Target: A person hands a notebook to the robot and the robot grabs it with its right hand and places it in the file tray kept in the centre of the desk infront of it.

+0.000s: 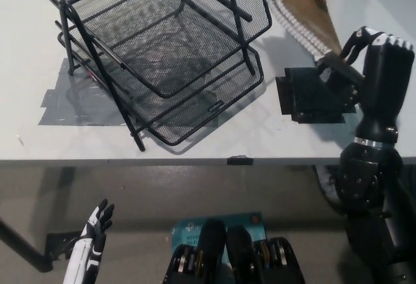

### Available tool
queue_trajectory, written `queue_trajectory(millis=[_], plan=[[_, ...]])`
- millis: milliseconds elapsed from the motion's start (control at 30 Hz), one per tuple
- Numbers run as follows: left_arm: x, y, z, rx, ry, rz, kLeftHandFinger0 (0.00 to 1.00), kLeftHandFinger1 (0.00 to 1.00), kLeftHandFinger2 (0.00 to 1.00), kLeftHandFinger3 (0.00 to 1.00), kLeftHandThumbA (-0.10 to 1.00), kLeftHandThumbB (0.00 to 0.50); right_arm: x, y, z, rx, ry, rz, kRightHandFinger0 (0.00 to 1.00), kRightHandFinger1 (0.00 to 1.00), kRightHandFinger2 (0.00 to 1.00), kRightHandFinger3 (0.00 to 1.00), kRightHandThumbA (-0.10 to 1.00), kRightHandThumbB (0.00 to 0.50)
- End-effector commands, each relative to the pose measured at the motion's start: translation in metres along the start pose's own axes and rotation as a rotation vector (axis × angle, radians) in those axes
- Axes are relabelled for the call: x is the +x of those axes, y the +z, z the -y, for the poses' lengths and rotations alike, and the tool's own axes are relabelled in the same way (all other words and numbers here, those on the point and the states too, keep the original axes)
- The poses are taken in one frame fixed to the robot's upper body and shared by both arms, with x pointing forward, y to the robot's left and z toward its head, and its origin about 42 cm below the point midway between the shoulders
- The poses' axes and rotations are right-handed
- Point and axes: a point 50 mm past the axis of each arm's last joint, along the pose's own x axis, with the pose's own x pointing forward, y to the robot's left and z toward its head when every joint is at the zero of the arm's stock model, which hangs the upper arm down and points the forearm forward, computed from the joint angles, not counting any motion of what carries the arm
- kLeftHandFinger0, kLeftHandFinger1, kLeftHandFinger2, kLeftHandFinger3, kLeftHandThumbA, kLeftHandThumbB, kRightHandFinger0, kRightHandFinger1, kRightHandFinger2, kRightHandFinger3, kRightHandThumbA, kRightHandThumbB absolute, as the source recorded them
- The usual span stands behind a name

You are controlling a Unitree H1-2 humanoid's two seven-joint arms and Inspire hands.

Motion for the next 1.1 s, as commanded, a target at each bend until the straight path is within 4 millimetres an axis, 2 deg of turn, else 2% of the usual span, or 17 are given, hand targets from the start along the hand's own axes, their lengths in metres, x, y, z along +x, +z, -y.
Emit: queue_trajectory(millis=[0, 33, 67, 100, 167, 200, 267, 300, 333, 433, 500, 600, 700, 733, 833, 967, 1067], plan=[[-0.008, 0.007, -0.001, 0.021, 0.0, 0.032, 1.0, 1.0, 1.0, 1.0, 1.0, 0.357, 0.024, 0.016, 0.032, 0.046, -0.138, 0.034, 0.0, 0.0, 0.03, 0.09, 0.9, 0.0], [-0.007, 0.008, -0.001, 0.02, 0.0, 0.033, 1.0, 1.0, 1.0, 1.0, 1.0, 0.358, 0.027, 0.018, 0.037, 0.044, -0.153, 0.036, 0.0, 0.0, 0.02, 0.1, 0.88, 0.0], [-0.005, 0.008, 0.0, 0.019, 0.0, 0.035, 1.0, 1.0, 1.0, 1.0, 1.0, 0.363, 0.03, 0.018, 0.04, 0.047, -0.166, 0.041, 0.0, 0.0, 0.0, 0.03, 0.84, 0.0], [-0.002, 0.008, 0.001, 0.015, 0.0, 0.039, 1.0, 1.0, 1.0, 1.0, 1.0, 0.371, 0.036, 0.021, 0.047, 0.073, -0.2, 0.057, 0.0, 0.0, 0.01, 0.0, 0.78, 0.0], [-0.002, 0.008, 0.001, 0.009, 0.002, 0.039, 1.0, 1.0, 1.0, 1.0, 1.0, 0.377, 0.04, 0.023, 0.053, 0.08, -0.228, 0.071, 0.0, 0.0, 0.07, 0.0, 0.76, 0.0], [0.0, 0.008, 0.0, 0.013, 0.002, 0.041, 1.0, 1.0, 1.0, 1.0, 1.0, 0.37, 0.044, 0.025, 0.057, 0.091, -0.242, 0.079, 0.0, 0.0, 0.13, 0.02, 0.81, 0.0], [0.0, 0.008, 0.0, 0.013, 0.002, 0.044, 1.0, 1.0, 1.0, 1.0, 1.0, 0.355, 0.05, 0.028, 0.065, 0.091, -0.271, 0.099, 0.0, 0.0, 0.19, 0.07, 0.81, 0.0], [-0.001, 0.008, -0.001, 0.012, 0.002, 0.044, 1.0, 1.0, 1.0, 1.0, 1.0, 0.348, 0.054, 0.031, 0.071, 0.082, -0.298, 0.116, 0.0, 0.0, 0.23, 0.22, 0.8, 0.0], [-0.001, 0.008, -0.001, 0.008, 0.001, 0.044, 1.0, 1.0, 1.0, 1.0, 1.0, 0.346, 0.059, 0.034, 0.078, 0.05, -0.33, 0.136, 0.0, 0.0, 0.22, 0.18, 0.83, 0.0], [0.001, 0.007, -0.002, 0.006, -0.003, 0.049, 1.0, 1.0, 1.0, 1.0, 1.0, 0.337, 0.067, 0.038, 0.091, 0.065, -0.382, 0.186, 0.0, 0.0, 0.19, 0.05, 0.79, 0.0], [0.002, 0.006, -0.002, 0.006, -0.005, 0.048, 1.0, 1.0, 1.0, 1.0, 1.0, 0.345, 0.073, 0.043, 0.102, 0.069, -0.405, 0.211, 0.0, 0.0, 0.15, 0.02, 0.81, 0.0], [-0.003, 0.005, -0.002, 0.013, -0.005, 0.039, 1.0, 1.0, 1.0, 1.0, 1.0, 0.337, 0.076, 0.048, 0.114, 0.057, -0.444, 0.238, 0.0, 0.0, 0.04, 0.0, 0.78, 0.0], [-0.006, 0.004, -0.001, 0.009, -0.012, 0.034, 1.0, 1.0, 1.0, 1.0, 1.0, 0.334, 0.082, 0.058, 0.132, 0.042, -0.479, 0.268, 0.0, 0.0, 0.0, 0.0, 0.84, 0.0], [-0.006, 0.004, -0.001, 0.01, -0.012, 0.033, 1.0, 1.0, 1.0, 1.0, 1.0, 0.334, 0.082, 0.059, 0.133, 0.041, -0.482, 0.272, 0.0, 0.0, 0.0, 0.0, 0.84, 0.0], [-0.006, 0.004, -0.001, 0.017, -0.015, 0.029, 1.0, 1.0, 1.0, 1.0, 1.0, 0.336, 0.085, 0.067, 0.138, 0.048, -0.481, 0.337, 0.0, 0.0, 0.0, 0.0, 0.72, 0.0], [-0.006, 0.003, 0.0, 0.01, -0.012, 0.035, 1.0, 1.0, 1.0, 1.0, 1.0, 0.332, 0.086, 0.08, 0.13, 0.055, -0.436, 0.431, 0.0, 0.0, 0.0, 0.0, 0.62, 0.0], [-0.005, 0.002, 0.001, 0.004, -0.019, 0.027, 1.0, 1.0, 1.0, 1.0, 1.0, 0.342, 0.087, 0.087, 0.125, 0.05, -0.417, 0.457, 0.0, 0.0, 0.0, 0.0, 0.66, 0.0]])
